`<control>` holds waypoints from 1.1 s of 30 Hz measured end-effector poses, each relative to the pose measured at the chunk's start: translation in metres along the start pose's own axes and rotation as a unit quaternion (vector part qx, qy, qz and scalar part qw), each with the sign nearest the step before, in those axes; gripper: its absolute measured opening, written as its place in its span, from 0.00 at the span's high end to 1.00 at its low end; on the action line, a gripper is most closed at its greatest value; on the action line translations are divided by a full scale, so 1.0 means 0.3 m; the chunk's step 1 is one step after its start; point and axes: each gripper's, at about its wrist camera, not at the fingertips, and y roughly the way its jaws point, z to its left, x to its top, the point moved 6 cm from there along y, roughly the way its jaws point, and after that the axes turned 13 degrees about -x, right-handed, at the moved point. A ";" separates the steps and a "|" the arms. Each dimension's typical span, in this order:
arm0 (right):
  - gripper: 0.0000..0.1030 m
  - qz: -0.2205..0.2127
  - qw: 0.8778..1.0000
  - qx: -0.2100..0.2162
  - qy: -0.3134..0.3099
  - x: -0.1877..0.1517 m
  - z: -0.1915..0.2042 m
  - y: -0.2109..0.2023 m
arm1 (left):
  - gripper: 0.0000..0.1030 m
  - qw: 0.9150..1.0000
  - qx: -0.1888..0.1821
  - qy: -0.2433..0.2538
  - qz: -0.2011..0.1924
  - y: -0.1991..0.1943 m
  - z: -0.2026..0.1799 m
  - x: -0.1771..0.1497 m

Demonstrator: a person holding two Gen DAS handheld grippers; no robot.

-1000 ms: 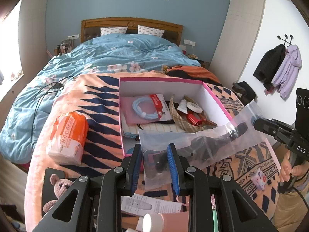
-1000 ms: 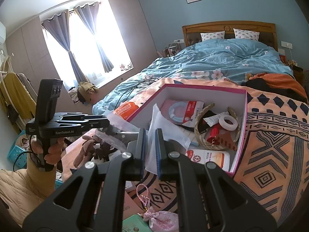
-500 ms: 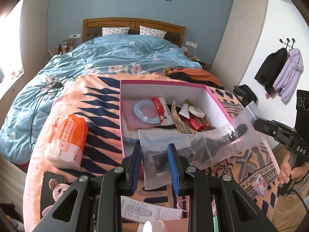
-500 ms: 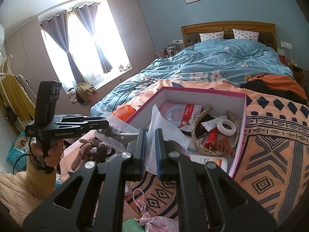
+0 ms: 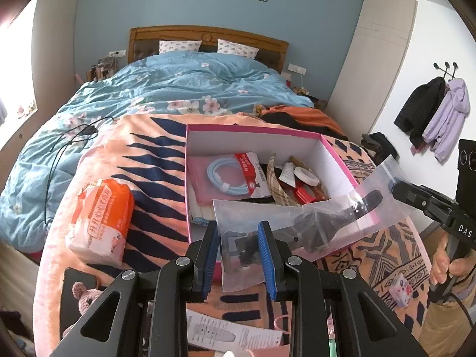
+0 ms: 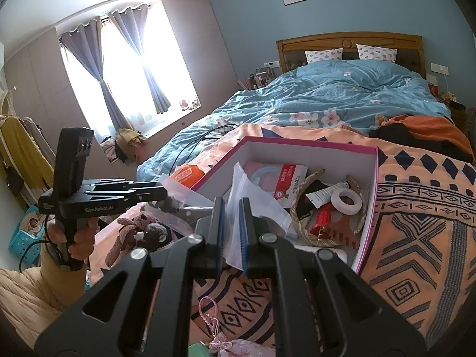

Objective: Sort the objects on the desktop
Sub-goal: 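Lower the bag with both grippers into the pink box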

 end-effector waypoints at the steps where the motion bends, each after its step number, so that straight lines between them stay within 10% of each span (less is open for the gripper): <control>1: 0.89 0.000 1.000 0.000 0.000 0.002 -0.001 0.002 | 0.74 1.000 0.000 0.000 0.000 0.000 0.001 0.000; 33: 0.89 0.008 1.000 -0.006 0.015 0.017 -0.038 0.087 | 0.74 1.000 0.010 -0.020 0.010 0.089 0.045 0.008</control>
